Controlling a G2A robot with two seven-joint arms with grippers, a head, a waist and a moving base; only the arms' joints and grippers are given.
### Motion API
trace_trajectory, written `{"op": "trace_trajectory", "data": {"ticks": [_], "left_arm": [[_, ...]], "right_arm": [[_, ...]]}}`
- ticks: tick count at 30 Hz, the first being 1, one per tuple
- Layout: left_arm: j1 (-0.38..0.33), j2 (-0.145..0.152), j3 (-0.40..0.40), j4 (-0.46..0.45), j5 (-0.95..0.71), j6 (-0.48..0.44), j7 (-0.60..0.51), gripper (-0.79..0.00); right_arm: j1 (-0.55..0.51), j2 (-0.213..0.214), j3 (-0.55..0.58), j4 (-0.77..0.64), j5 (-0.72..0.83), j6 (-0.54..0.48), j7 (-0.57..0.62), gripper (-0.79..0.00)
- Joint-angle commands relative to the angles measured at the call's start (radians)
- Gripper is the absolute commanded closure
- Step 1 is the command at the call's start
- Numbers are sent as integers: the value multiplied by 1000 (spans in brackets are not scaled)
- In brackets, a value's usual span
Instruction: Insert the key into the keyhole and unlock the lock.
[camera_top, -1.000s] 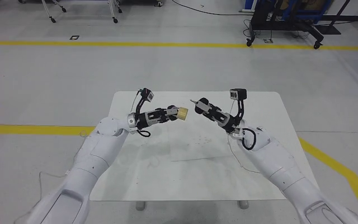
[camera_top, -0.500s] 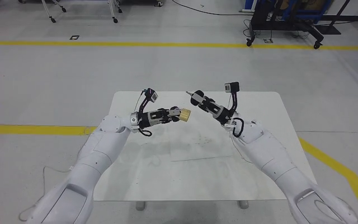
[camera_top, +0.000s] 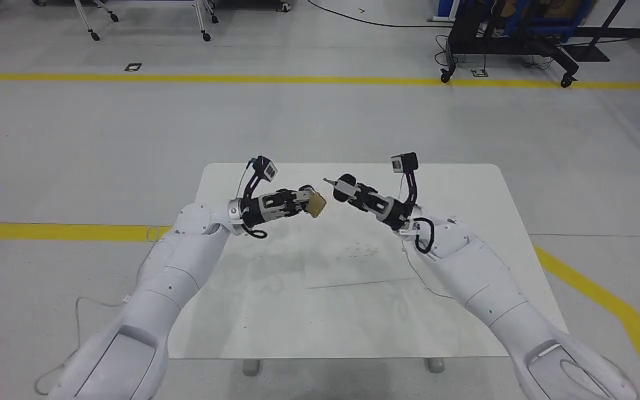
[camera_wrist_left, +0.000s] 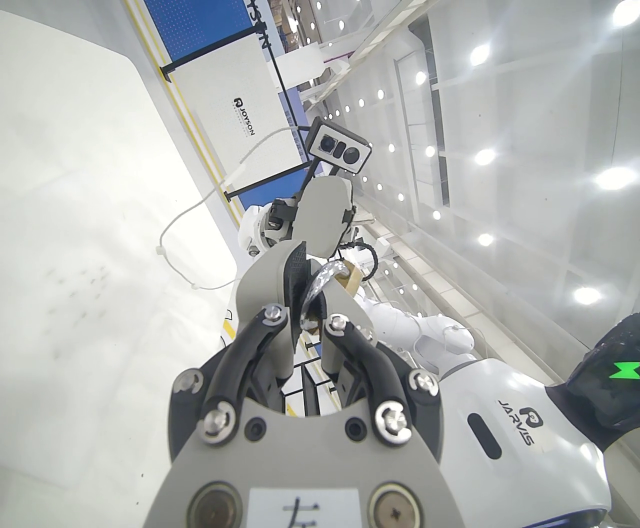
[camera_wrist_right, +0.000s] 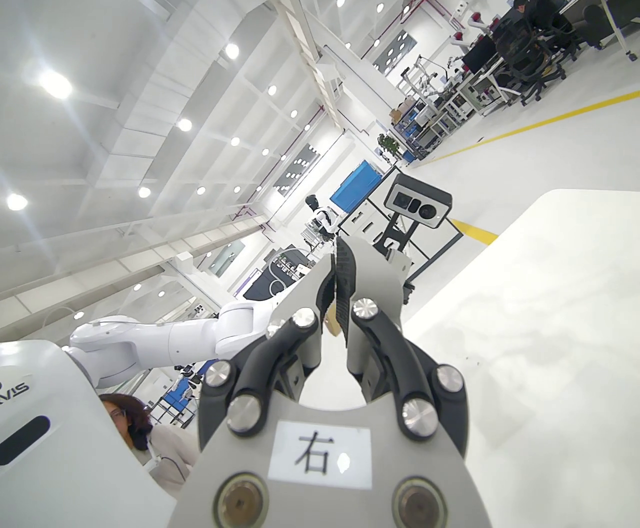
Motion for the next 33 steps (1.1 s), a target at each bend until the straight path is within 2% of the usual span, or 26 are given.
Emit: {"op": "trace_trajectory", "data": {"ticks": [1, 8, 11, 13, 23, 28, 33], "left_arm": [[-4, -3, -1, 13, 1, 2, -2, 0], [-22, -9, -12, 66, 10, 12, 23, 0], [-43, -5, -11, 86, 90, -4, 78, 0], [-43, -5, -11, 86, 90, -4, 78, 0], [-32, -6, -13, 81, 80, 11, 91, 0], [35, -20, -80, 32, -221, 202, 48, 0], [24, -61, -63, 53, -343, 243, 50, 0]], "right_arm": [[-4, 1, 2, -11, -17, 0, 18, 0], [-36, 7, 36, -55, -50, -31, 16, 0], [-59, 15, 64, -77, -40, -48, 20, 0], [-74, 20, 79, -88, 4, -42, 42, 0], [-74, 20, 79, -88, 4, -42, 42, 0], [-100, 17, 81, -113, 8, -28, 10, 0], [-129, 6, 79, -101, -5, -29, -68, 0]]}}
